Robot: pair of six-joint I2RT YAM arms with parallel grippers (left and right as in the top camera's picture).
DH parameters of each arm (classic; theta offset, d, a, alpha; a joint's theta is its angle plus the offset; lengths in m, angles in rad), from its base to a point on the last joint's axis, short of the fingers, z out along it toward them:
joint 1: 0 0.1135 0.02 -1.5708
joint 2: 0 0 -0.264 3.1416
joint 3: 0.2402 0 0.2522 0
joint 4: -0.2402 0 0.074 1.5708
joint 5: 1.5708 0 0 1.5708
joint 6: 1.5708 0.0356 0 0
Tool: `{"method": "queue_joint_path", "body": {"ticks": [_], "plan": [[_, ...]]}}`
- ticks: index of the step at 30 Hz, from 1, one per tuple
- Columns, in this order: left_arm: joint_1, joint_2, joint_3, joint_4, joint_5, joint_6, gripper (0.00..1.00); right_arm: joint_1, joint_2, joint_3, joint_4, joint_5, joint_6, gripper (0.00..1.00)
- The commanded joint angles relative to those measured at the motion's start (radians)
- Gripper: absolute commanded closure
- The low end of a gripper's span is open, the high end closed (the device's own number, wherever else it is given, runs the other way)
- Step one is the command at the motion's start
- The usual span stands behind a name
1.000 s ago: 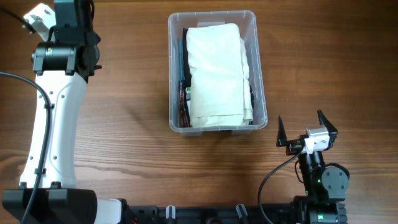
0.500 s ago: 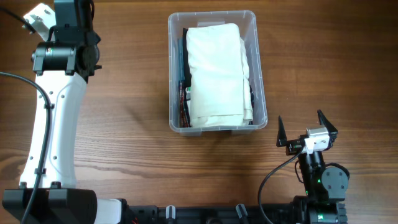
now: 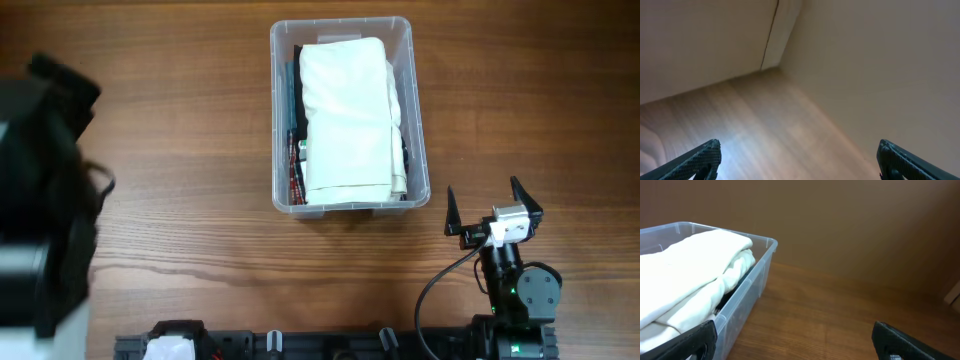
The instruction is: Pack container
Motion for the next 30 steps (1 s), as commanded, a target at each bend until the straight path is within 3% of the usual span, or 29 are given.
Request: {"method": "queue_joint_path", "body": {"ticks": [1, 8, 19, 24, 30], "plan": [[-0.004, -0.149, 0.006, 0.002, -0.017, 0.001, 0.0, -0.005, -0.01, -0.003, 0.003, -0.008, -0.019, 0.0], [-0.003, -0.406, 0.006, 0.001, -0.021, 0.002, 0.0, -0.005, -0.01, -0.003, 0.003, -0.008, -0.018, 0.0], [-0.003, -0.65, -0.088, -0.018, -0.021, 0.002, 0.0, -0.005, -0.01, -0.003, 0.003, -0.008, -0.019, 0.0], [-0.003, -0.815, -0.312, -0.094, 0.042, 0.0, 0.0, -0.005, -0.01, -0.003, 0.003, -0.008, -0.018, 0.01], [-0.003, -0.961, -0.64, -0.035, 0.228, -0.004, 0.0, -0.005, -0.01, -0.003, 0.003, -0.008, -0.019, 0.0]]}}
